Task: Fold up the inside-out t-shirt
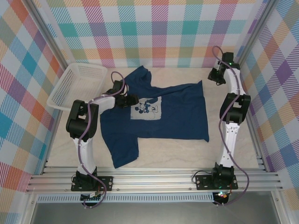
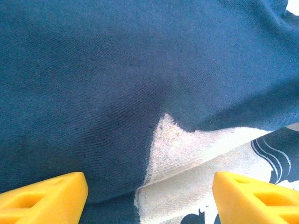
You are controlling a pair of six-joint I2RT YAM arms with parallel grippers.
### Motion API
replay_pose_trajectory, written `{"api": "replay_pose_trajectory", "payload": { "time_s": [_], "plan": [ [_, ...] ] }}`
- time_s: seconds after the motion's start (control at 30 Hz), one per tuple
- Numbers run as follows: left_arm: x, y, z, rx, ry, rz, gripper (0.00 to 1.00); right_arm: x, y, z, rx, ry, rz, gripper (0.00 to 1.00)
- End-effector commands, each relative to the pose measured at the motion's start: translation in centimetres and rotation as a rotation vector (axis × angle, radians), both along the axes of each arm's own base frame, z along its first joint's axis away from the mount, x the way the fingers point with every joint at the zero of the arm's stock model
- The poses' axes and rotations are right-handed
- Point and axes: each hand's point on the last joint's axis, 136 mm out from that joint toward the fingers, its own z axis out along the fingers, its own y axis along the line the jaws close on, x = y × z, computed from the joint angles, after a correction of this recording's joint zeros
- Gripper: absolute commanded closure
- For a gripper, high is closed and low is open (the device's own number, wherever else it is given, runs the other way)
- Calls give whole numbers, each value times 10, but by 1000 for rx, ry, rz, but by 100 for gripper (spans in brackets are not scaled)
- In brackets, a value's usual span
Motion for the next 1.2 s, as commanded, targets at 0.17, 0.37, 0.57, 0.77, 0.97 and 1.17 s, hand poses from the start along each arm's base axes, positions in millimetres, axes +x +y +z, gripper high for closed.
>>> {"api": "replay_pose_trajectory", "payload": {
  "time_s": [0.17,0.37,0.57,0.77,0.97,1.17],
  "plan": [
    [-26,-5,-11,-72,130,11,27,-94,69,26,72,-19,102,55],
    [-5,-17,61,-178,-34,46,25,-221,89,4,180,103,18,54],
    [-26,-15,108,-197,-112,61,22,-333,76,-18,123,285,-97,51],
    [-76,-12,107,-166,-80,54,22,-380,68,-33,154,386,-187,51],
    [-96,-9,104,-155,-57,47,22,-386,76,-49,250,431,-247,53],
    [-99,-19,105,-163,-48,11,22,-387,71,-63,270,411,-317,56]
  ]
}}
